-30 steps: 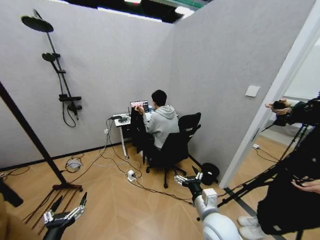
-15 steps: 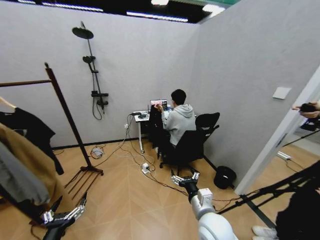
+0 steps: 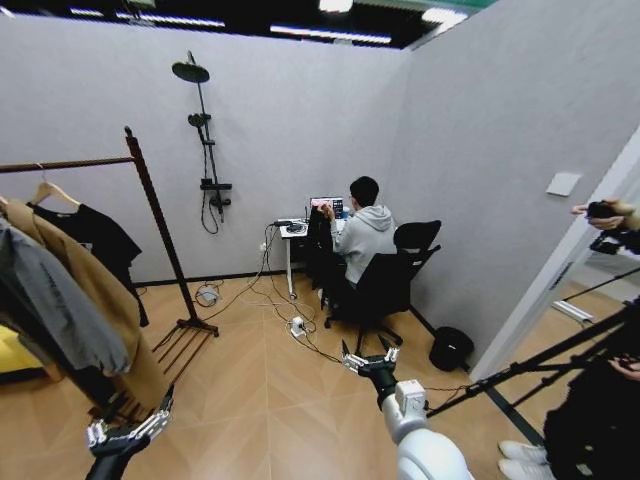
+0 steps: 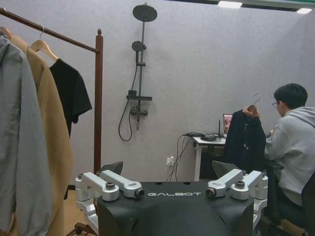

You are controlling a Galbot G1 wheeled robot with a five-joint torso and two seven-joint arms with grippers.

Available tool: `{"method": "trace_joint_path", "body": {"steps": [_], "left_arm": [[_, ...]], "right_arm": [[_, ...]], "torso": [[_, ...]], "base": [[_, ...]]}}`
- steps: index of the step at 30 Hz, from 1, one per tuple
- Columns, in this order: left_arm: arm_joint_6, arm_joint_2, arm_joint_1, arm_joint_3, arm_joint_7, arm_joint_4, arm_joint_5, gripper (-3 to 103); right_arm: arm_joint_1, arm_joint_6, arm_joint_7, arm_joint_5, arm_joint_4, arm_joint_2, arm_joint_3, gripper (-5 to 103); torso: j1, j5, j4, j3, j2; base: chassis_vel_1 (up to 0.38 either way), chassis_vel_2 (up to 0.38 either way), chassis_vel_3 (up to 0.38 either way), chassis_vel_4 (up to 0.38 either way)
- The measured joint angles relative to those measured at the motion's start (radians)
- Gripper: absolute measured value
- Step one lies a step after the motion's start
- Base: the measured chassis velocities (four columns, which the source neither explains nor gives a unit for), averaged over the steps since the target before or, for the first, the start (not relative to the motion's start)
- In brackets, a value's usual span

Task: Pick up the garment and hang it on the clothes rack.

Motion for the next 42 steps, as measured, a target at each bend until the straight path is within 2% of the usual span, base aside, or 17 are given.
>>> {"method": "trace_joint_path", "body": {"steps": [13, 42], "left_arm": [[0.000, 0.000, 0.000, 0.000, 0.000, 0.000, 0.000, 100], [0.000, 0.000, 0.000, 0.000, 0.000, 0.000, 0.000, 100]], "right_arm": [[-0.002, 0.001, 0.000, -0.001, 0.004, 0.001, -0.003, 100], [-0.005, 0.017, -0.003, -0.012, -0.013, 0.000, -0.003, 100]], "torso": [[0.000, -0.0001, 0.0005, 0.000, 0.000], [0.000, 0.0002, -0.0001, 0.000, 0.000]], "base": [[0.175, -0.079, -0.077, 0.162], [0.117, -0.117, -0.121, 0.112]]}}
